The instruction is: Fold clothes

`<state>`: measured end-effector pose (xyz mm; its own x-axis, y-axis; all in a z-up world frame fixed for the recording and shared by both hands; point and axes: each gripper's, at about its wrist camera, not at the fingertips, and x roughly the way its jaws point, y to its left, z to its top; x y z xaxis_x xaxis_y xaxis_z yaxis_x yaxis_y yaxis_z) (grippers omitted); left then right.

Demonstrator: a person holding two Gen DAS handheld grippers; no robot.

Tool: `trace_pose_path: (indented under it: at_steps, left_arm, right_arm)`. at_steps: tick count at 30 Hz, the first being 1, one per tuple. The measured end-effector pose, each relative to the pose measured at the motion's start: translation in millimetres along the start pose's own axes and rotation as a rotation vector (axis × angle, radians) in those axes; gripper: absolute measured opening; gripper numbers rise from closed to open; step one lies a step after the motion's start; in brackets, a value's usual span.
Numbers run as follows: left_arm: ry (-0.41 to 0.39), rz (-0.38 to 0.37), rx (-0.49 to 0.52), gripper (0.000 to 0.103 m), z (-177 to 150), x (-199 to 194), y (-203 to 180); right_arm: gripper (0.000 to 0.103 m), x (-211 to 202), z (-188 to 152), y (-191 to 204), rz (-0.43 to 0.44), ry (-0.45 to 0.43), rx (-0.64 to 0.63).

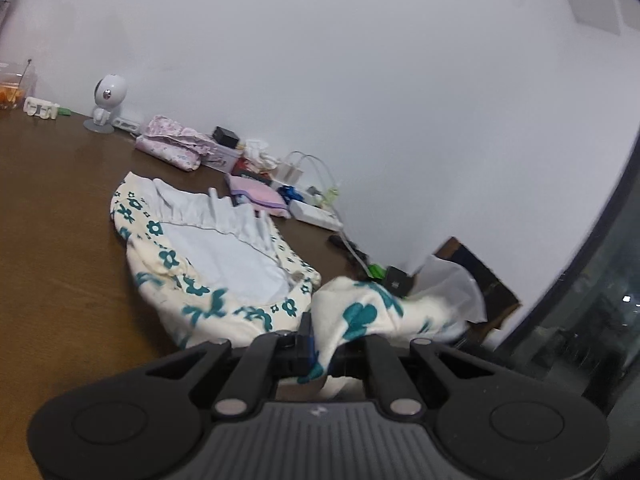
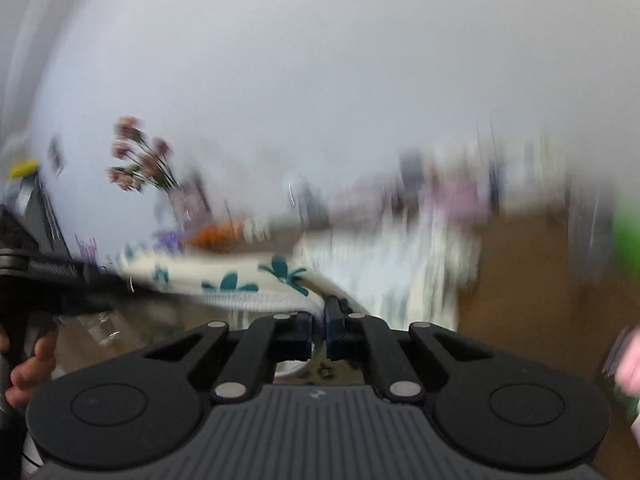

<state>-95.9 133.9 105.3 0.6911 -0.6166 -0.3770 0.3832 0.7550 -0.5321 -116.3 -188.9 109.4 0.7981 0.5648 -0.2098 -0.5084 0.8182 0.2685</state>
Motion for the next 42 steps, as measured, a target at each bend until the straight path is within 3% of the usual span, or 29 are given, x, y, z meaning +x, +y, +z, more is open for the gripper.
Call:
trace_pose_path:
  at_steps: [2,3,5,6,9,11,13,14,17,19,24,26,29,32,34,38,42]
  left_arm:
    - [0.006,-0.077,0.007,0.004,-2,-13,2]
    - [0.013,-0.105,0.016,0.005,-3,-17,4]
    - [0.059,-0.075,0.058,0.011,-3,-6,11]
    - [0.099,-0.013,0.048,0.017,-5,6,20]
    - [0.171,0.192,-0.002,0.019,-12,28,40]
    - [0.127,0.225,0.010,0.024,-14,18,42]
    - [0.051,0.224,-0.011,0.049,-10,3,40]
    - [0.017,0.233,-0.017,0.055,-7,-2,35]
    - [-0.008,0.292,0.124,0.062,-5,10,-8]
    - [0.010,0.330,0.248,0.063,-12,35,-37]
    - [0.085,0.570,0.633,0.055,-53,112,-68]
    - [0.093,0.617,0.726,0.047,-62,127,-70]
    - [0.081,0.678,0.865,0.047,-74,144,-79]
    - [0.078,0.731,1.071,0.049,-93,157,-94]
    - [0.082,0.742,1.138,0.059,-103,160,-98]
    - [0.090,0.769,1.262,0.058,-120,165,-103]
    - [0.043,0.867,1.187,0.038,-105,154,-93]
  right_arm:
    - [0.004,-16,18,-2,0.212,-0.006,0.047]
    - [0.004,-13,19,-6,0.231,0.013,0.058]
    - [0.005,9,12,-19,0.157,0.081,0.065]
    - [0.005,20,9,-25,0.120,0.114,0.069]
    - [0.005,57,-17,-51,-0.023,0.240,0.122]
    - [0.005,62,-30,-57,-0.043,0.277,0.150]
    - [0.005,64,-39,-62,-0.044,0.300,0.179]
    - [0.005,62,-40,-62,-0.033,0.302,0.190]
    - [0.005,63,-39,-60,0.013,0.292,0.220]
    - [0.005,65,-34,-58,0.064,0.281,0.240]
    - [0.005,51,-22,-54,0.169,0.243,0.299]
    - [0.005,44,-16,-54,0.185,0.225,0.309]
    - [0.005,37,-11,-54,0.205,0.204,0.318]
    - [0.005,39,-10,-54,0.237,0.199,0.341]
    - [0.005,40,-10,-55,0.262,0.198,0.357]
    - [0.005,41,-7,-51,0.251,0.179,0.349]
    - [0.005,39,-9,-55,0.224,0.175,0.359]
